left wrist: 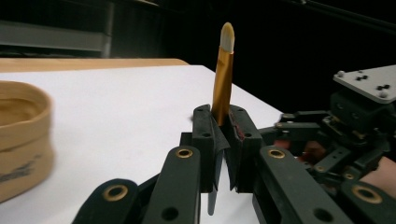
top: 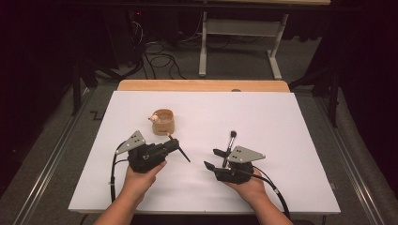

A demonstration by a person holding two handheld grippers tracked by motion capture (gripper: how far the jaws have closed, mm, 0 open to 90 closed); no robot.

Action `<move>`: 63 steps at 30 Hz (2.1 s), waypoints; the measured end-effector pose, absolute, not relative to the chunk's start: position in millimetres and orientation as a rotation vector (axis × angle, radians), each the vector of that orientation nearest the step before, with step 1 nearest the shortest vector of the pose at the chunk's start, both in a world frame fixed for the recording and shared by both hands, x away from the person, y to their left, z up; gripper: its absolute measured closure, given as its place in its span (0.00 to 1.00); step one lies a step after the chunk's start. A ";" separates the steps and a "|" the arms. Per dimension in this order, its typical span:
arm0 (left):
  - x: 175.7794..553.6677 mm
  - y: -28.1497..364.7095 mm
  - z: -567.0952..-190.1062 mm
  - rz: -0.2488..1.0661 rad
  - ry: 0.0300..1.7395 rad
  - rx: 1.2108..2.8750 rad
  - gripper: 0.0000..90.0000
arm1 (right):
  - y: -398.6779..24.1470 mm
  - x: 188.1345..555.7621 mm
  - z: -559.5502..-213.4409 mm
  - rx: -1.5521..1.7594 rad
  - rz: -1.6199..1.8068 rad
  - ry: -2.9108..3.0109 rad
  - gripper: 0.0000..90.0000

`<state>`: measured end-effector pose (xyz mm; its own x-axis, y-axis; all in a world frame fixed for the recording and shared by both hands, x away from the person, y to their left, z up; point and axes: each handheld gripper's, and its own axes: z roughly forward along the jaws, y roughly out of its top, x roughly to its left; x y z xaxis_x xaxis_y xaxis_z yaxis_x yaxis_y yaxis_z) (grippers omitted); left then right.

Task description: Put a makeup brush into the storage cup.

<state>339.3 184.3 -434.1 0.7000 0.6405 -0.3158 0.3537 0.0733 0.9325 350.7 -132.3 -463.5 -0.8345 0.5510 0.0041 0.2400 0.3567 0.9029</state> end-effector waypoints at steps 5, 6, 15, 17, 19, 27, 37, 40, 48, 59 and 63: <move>338.0 186.1 -437.0 0.315 0.864 1.573 0.92 | -134.6 351.5 -462.8 0.691 1.466 2.320 0.49; 337.7 184.2 -437.7 0.329 0.861 1.588 0.92 | -135.4 351.5 -462.6 0.694 1.470 2.315 0.49; 337.3 185.6 -437.3 0.375 0.880 1.604 0.92 | -150.3 356.3 -459.8 0.745 1.475 2.284 0.42; 337.7 186.7 -437.2 0.378 0.883 1.603 0.92 | -154.8 357.2 -458.5 0.761 1.481 2.276 0.39; 337.9 187.0 -437.2 0.373 0.882 1.601 0.92 | -158.8 357.8 -456.9 0.765 1.494 2.277 0.34; 338.0 189.6 -436.7 0.374 0.888 1.597 0.92 | -173.4 359.6 -452.6 0.829 1.506 2.233 0.14; 339.6 191.1 -437.1 0.382 0.905 1.593 0.92 | -195.8 362.3 -442.9 0.875 1.417 2.185 0.00; 340.0 191.3 -436.9 0.393 0.909 1.596 0.92 | -205.5 361.4 -444.0 0.891 1.420 2.168 0.00; 339.8 192.3 -432.6 0.424 0.921 1.585 0.92 | -216.2 355.8 -452.5 0.928 1.442 2.139 0.00; 341.1 199.9 -425.4 0.478 0.944 1.565 0.92 | -216.4 356.0 -454.0 0.915 1.433 2.152 0.00; 342.1 202.8 -422.4 0.502 0.955 1.557 0.92 | -215.6 355.7 -454.3 0.903 1.433 2.161 0.00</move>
